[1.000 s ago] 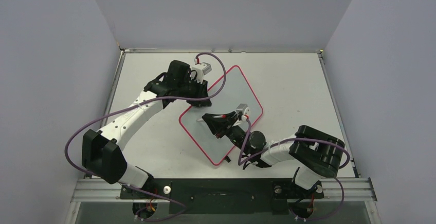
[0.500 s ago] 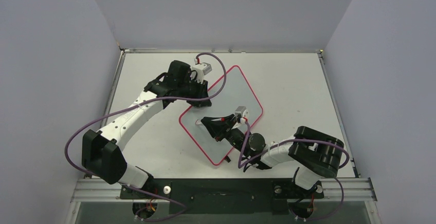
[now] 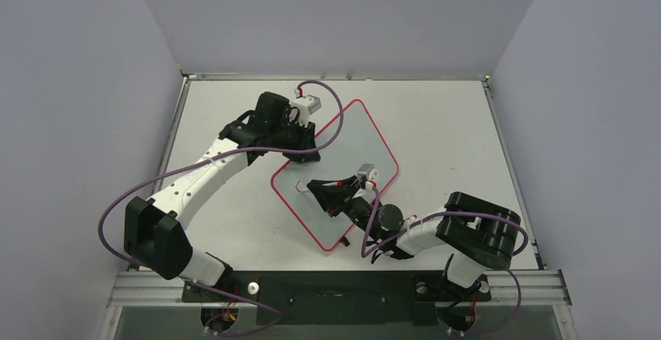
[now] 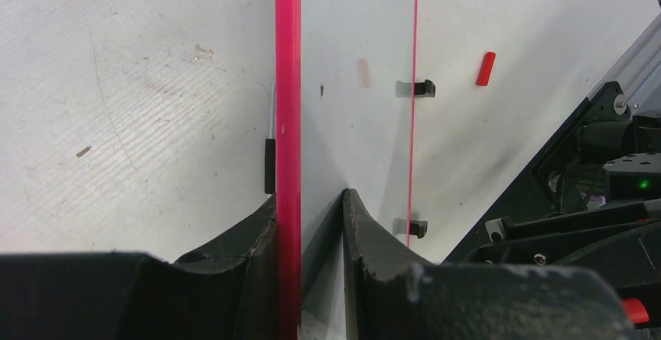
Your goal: Write a sentence on the whiteboard
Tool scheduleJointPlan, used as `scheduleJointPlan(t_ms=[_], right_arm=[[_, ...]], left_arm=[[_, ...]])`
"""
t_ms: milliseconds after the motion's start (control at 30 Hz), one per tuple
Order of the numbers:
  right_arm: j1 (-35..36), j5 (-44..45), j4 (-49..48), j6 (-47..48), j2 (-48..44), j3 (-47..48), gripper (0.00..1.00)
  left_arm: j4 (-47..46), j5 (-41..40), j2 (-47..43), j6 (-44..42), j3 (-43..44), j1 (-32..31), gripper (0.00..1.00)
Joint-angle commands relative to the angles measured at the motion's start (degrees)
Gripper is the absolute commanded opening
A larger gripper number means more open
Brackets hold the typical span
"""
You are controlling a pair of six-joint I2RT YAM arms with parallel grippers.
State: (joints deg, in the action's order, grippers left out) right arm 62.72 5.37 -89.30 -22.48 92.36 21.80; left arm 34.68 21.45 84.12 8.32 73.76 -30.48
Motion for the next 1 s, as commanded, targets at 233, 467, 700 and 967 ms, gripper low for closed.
scheduleJointPlan(t_ms=[233,467,700,967], right_arm=[[-2.1,4.3,-2.9,2.8,-0.3,-0.4,0.00],[-2.4,4.9,-1.7,3.9,-0.8,-0.2,0.00],[-2.0,4.6,-2.0,2.3,-0.6,-1.3,0.00],[-1.3,5.9,-1.2,1.2,-1.5,-3.2,0.00]], left_arm=[[3.6,-13.4,-0.2,-9.6,0.6,-1.3,0.00],[3.4,-14.9,-0.4,-9.7,0.5,-1.9,0.00],[3.3,-15.5,-0.6,-9.7,0.1,-2.0,0.00],[2.1,-15.6,-0.9,-9.4,-0.7,-2.0,0.00]])
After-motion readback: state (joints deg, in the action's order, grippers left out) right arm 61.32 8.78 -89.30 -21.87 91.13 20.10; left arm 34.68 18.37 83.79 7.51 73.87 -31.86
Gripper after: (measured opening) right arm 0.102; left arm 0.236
